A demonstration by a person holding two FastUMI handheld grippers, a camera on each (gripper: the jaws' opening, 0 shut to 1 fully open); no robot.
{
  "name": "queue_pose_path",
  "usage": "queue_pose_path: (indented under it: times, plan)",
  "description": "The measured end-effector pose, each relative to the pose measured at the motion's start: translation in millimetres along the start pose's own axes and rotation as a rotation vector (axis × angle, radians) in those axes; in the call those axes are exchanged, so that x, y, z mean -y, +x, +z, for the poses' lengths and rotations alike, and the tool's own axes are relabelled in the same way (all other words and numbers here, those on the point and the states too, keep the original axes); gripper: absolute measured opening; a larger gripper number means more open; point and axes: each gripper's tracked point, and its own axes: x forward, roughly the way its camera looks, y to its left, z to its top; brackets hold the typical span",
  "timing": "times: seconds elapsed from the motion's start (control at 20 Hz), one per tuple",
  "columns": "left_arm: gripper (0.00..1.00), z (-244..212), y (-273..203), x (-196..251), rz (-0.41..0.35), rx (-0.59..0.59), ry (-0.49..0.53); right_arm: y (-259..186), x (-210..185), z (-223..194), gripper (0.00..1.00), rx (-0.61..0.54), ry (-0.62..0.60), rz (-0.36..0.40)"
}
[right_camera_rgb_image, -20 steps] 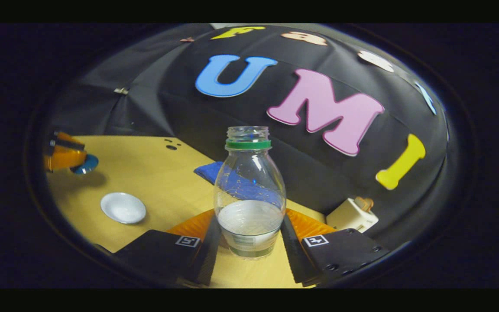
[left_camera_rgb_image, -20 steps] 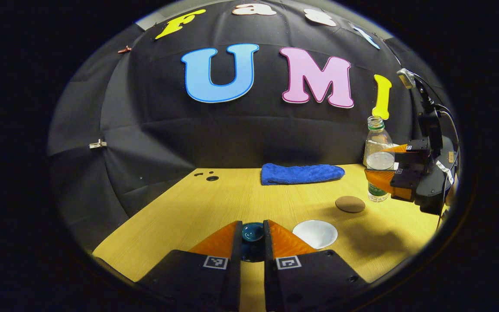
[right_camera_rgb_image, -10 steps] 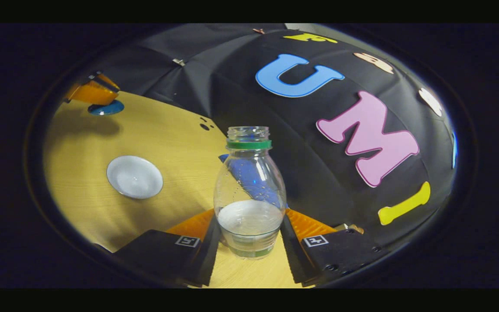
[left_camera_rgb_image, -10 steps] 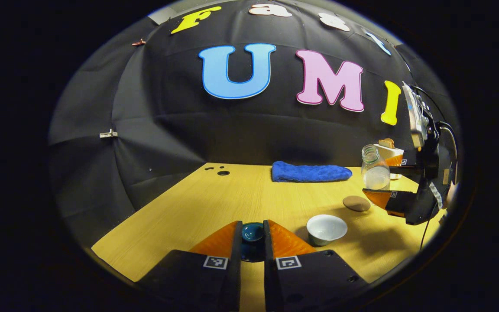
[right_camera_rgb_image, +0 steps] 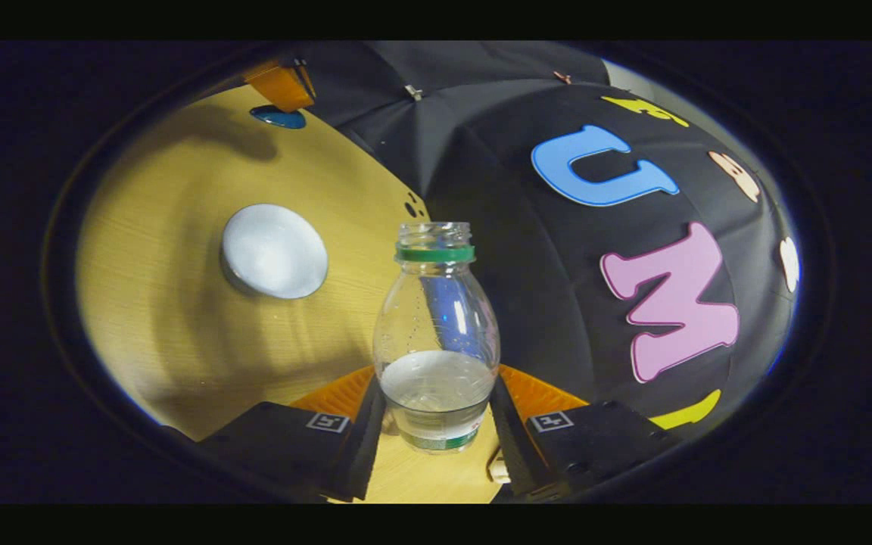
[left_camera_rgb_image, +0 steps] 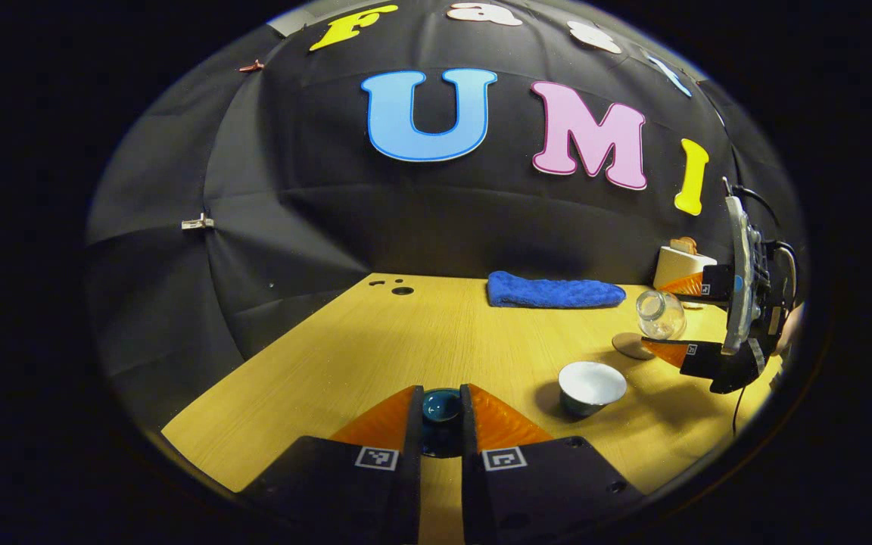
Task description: Open the teacup lid with one hand, grasp the water bottle and pour water into the teacup with the other hand; after pouring, place the water bottle on the coaster and then close the teacup lid.
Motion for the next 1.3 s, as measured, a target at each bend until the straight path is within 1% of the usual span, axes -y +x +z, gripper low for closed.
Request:
queue_pose_path:
  times: [0.1,0.15,0.2,0.25,0.45,0.5,0.55,0.6,0.65,0.7,0.75,0.8,0.85,1.0,1.1,1.25,1.3]
  plan:
    - [0.26,-6,1,1,-0.005,-0.011,-0.008,2,-3,1,0.71,0.005,-0.028,0.005]
    - [0.29,-8,1,1,-0.005,-0.015,-0.006,4,-5,2,0.71,0.01,-0.048,0.007]
    - [0.3,-9,1,2,-0.004,-0.017,0.008,6,-7,1,0.71,0.009,-0.062,0.012]
    - [0.26,-8,2,3,-0.005,-0.015,0.023,9,-10,-1,0.71,0.004,-0.072,0.02]
    - [0.26,-1,5,12,-0.032,0.0,0.05,15,-12,0,0.71,0.018,-0.162,0.032]
    - [0.22,0,6,14,-0.038,0.005,0.051,16,-13,0,0.71,0.025,-0.182,0.037]
    - [0.22,1,8,16,-0.041,0.008,0.051,19,-12,1,0.71,0.035,-0.202,0.043]
    - [0.29,1,9,17,-0.044,0.01,0.049,20,-13,4,0.71,0.049,-0.221,0.049]
    - [0.26,1,10,17,-0.045,0.012,0.045,22,-15,5,0.71,0.054,-0.24,0.052]
    - [0.26,0,11,17,-0.044,0.012,0.04,24,-16,5,0.71,0.056,-0.257,0.056]
    - [0.26,-1,11,16,-0.042,0.01,0.034,25,-18,5,0.71,0.061,-0.275,0.058]
    - [0.26,-3,11,14,-0.038,0.009,0.029,27,-20,7,0.67,0.067,-0.295,0.06]
    - [0.26,-4,10,13,-0.035,0.006,0.026,28,-20,9,0.71,0.076,-0.319,0.056]
    - [0.26,-7,9,5,-0.02,-0.001,0.024,29,-16,18,0.71,0.116,-0.41,0.035]
    - [0.26,-8,8,-1,-0.005,0.001,0.033,34,-18,18,0.71,0.124,-0.436,0.039]
    - [0.26,-8,8,-5,0.003,0.004,0.017,36,-18,21,0.71,0.133,-0.469,0.038]
    - [0.29,-7,8,-4,0.004,0.004,0.013,38,-19,24,0.7,0.138,-0.484,0.034]
